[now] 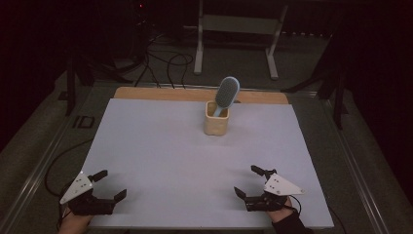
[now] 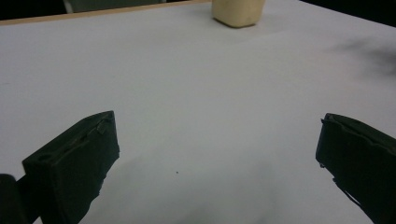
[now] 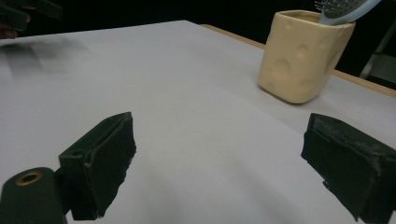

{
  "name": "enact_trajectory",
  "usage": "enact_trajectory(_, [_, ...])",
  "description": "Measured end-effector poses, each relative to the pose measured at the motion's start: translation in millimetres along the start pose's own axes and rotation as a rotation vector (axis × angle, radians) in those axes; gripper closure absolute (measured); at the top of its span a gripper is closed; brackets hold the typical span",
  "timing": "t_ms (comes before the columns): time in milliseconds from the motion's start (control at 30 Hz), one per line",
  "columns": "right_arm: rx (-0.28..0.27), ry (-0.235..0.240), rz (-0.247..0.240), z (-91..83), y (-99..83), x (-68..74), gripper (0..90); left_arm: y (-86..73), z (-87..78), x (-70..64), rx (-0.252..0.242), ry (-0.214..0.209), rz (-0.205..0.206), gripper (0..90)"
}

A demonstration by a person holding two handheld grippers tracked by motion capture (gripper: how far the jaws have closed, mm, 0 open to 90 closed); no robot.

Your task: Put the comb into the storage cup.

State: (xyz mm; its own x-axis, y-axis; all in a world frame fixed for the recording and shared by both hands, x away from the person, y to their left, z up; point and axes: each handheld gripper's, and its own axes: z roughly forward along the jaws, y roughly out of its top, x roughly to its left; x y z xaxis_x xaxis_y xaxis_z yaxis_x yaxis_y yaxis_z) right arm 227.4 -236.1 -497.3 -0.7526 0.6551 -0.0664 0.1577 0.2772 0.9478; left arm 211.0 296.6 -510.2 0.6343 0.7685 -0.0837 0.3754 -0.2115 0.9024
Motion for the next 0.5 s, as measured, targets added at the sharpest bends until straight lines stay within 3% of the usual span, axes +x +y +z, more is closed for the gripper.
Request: enact_trajectory(500, [0.008,0.002,0.001,2.3,-0.5,-0.1,8.9,0.3,0.0,-1.8,-0.014,-0.029,-0.011,0.0])
